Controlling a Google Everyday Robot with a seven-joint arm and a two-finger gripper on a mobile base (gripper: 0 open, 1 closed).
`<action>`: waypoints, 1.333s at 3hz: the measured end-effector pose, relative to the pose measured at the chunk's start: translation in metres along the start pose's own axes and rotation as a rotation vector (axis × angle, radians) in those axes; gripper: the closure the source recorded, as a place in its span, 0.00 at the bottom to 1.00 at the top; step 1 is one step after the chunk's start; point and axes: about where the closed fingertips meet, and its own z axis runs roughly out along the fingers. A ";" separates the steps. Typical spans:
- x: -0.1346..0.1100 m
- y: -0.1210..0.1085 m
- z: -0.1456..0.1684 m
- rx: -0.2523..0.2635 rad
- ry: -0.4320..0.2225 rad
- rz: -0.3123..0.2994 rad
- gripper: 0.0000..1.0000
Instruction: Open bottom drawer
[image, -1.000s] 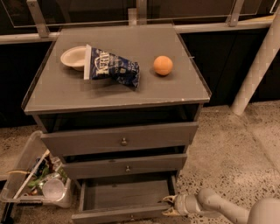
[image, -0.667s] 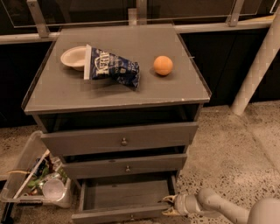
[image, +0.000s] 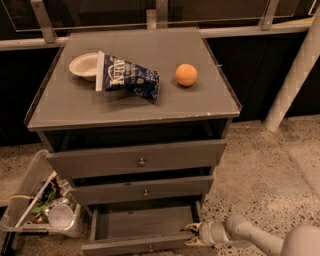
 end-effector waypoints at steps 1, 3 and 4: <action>0.002 0.013 0.003 -0.027 0.000 -0.009 0.37; 0.000 0.016 0.000 -0.032 0.003 -0.015 0.83; -0.002 0.015 -0.002 -0.032 0.003 -0.015 1.00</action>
Offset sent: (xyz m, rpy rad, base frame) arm -0.1131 0.0028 -0.0617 -0.0705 0.0740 0.1767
